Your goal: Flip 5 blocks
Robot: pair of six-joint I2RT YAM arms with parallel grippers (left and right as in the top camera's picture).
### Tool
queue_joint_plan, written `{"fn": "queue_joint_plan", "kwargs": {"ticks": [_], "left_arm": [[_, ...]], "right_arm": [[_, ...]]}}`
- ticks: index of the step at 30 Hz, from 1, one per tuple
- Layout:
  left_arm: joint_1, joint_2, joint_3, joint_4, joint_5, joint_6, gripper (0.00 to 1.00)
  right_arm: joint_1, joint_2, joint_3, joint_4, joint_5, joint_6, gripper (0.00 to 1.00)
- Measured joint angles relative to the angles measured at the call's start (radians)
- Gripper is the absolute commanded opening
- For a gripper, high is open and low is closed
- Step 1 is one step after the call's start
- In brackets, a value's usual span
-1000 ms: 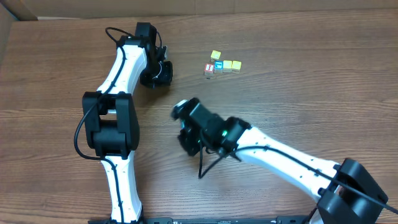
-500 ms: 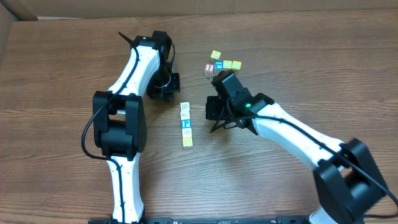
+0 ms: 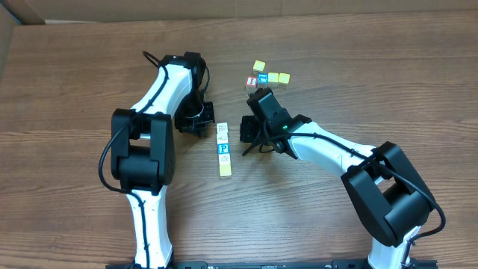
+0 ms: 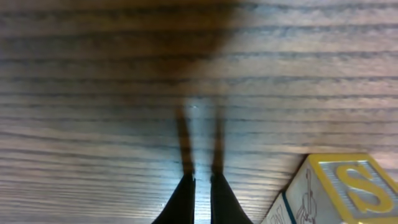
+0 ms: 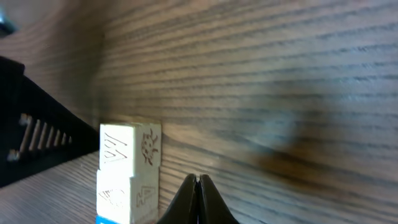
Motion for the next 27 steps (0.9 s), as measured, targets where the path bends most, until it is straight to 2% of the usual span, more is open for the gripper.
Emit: {"fn": "queue_joint_plan", "kwargs": {"ticks": [14, 27], "left_arm": [[0.003, -0.021, -0.050, 0.048, 0.171, 0.023, 0.04], [0.014, -0.021, -0.056, 0.036, 0.194, 0.030, 0.04]], "right_arm": [[0.000, 0.070, -0.002, 0.073, -0.076, -0.012, 0.04], [0.000, 0.108, -0.002, 0.153, -0.148, -0.019, 0.04]]}}
